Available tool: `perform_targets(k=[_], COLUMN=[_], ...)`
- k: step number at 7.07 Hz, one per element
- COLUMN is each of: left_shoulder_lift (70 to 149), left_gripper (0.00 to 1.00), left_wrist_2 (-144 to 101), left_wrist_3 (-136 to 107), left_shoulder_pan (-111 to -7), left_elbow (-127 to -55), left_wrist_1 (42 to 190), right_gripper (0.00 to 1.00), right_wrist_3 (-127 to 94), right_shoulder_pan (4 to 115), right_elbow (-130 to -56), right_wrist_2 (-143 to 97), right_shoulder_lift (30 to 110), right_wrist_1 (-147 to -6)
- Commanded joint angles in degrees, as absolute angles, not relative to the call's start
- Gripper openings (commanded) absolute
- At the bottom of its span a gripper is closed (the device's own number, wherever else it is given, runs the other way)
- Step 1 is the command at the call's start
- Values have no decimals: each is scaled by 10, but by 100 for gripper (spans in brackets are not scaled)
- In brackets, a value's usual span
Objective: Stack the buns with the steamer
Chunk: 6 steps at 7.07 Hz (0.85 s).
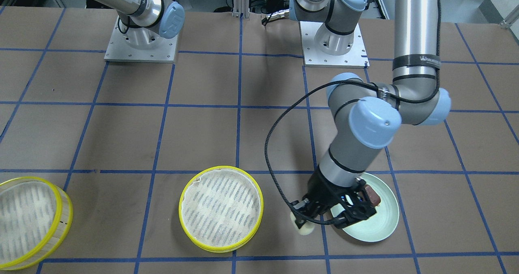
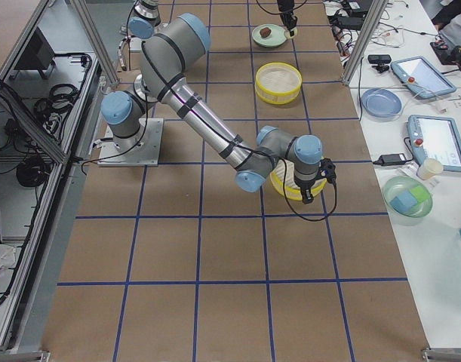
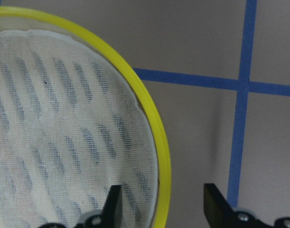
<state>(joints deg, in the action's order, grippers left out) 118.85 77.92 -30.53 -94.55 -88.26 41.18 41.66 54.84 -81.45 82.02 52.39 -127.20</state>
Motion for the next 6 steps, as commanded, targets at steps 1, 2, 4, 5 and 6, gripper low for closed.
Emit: perform_targets(k=[1,2,4,5,6], left_shoulder_lift=[1210,1223,1242,1242,1241], left_gripper=[0,0,0,46,99], left_wrist_2=[777,777,777,777,777], left_wrist_3=[-357,-359,-360,-359,-356], left_shoulder_pan=[-1004,-1022,-1041,-1043,-1043], left_elbow=[-889,-889,-897,-907,-908], left_wrist_1=[373,369,369,368,373], right_gripper=[58,49,33,22,6], right_wrist_3=[417,417,417,417,417], right_shoulder_pan=[548,548,548,548,548], right_elbow=[-816,-816,-820,-821,-821], right_wrist_2=[824,824,824,825,825], right_shoulder_lift=[524,524,524,523,524], right_wrist_1=[-1271,-1267,-1259,-1259,-1257])
